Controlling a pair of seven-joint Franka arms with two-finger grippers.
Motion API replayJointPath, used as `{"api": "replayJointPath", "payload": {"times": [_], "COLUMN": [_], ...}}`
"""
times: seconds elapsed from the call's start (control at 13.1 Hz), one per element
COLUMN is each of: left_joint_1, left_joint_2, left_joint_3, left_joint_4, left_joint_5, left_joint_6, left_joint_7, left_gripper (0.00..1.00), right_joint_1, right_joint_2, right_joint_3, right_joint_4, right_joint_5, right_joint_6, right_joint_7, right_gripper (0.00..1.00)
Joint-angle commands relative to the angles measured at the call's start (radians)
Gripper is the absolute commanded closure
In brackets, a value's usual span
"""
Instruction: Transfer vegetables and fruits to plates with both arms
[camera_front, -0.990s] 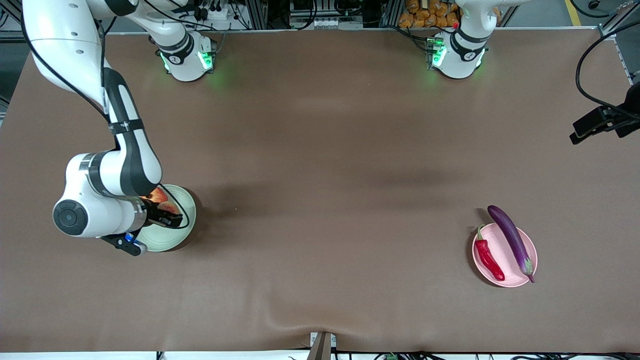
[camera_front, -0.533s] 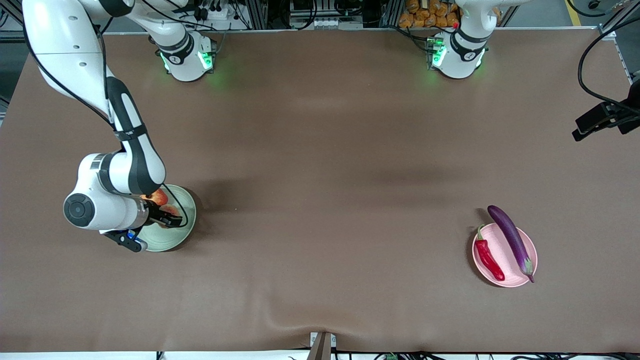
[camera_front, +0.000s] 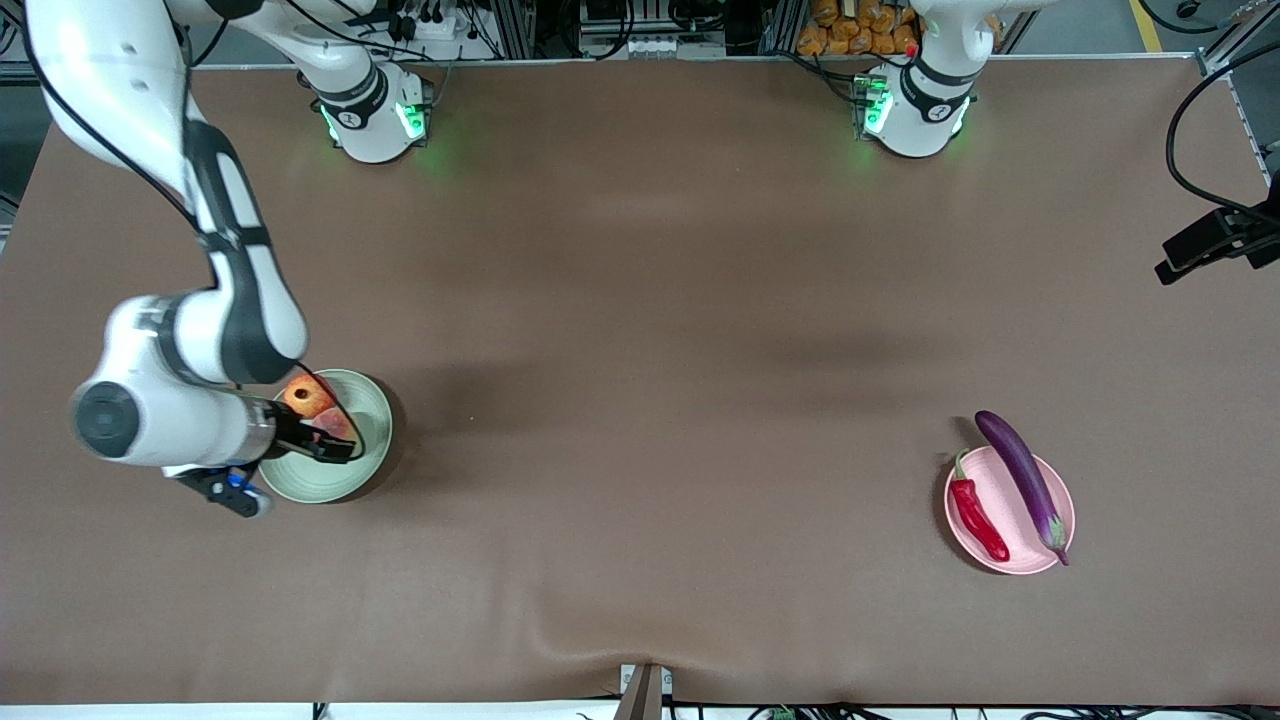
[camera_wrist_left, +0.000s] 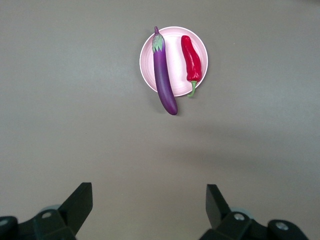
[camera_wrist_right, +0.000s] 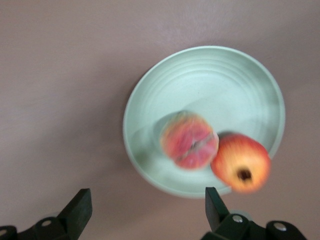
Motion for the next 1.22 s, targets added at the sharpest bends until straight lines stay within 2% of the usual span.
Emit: {"api": "replayJointPath", "payload": {"times": [0.0,0.15,0.3,0.61,0.84,1.07,1.14], "left_joint_1": [0.001,-0.001,0.001,0.001,-0.001,-0.001,-0.001], "left_joint_2": [-0.008,-0.013,-0.016,-0.02,-0.02,-0.02,-0.019], "left_joint_3": [-0.008,-0.011,-0.026,-0.028,-0.029,-0.029,-0.029], "left_joint_4": [-0.017,-0.017,-0.02,-0.02,-0.019,-0.013,-0.008], "left_joint_5": [-0.02,-0.021,-0.021,-0.021,-0.023,-0.023,-0.023], "left_joint_6": [0.013,0.004,-0.002,-0.013,-0.019,-0.02,-0.02], "left_joint_7": [0.015,0.014,0.014,0.014,0.014,0.023,0.025], "left_gripper": [0.0,0.0,0.0,0.0,0.0,0.0,0.0], "right_joint_1": [-0.004,-0.01,0.001,0.003,-0.036,-0.054,-0.063], "right_joint_2": [-0.007,-0.009,-0.042,-0.226,-0.257,-0.361,-0.407], "right_joint_3": [0.037,0.043,0.042,0.037,0.042,0.031,0.037], "right_joint_4": [0.205,0.321,0.366,0.358,0.372,0.315,0.25], "right_joint_5": [0.003,0.003,0.003,0.0,0.028,0.011,-0.007], "right_joint_6": [-0.181,-0.282,-0.364,-0.477,-0.527,-0.602,-0.588], "right_joint_7": [0.013,0.012,0.013,-0.12,-0.192,-0.388,-0.39], "right_gripper": [0.0,0.0,0.0,0.0,0.0,0.0,0.0]}}
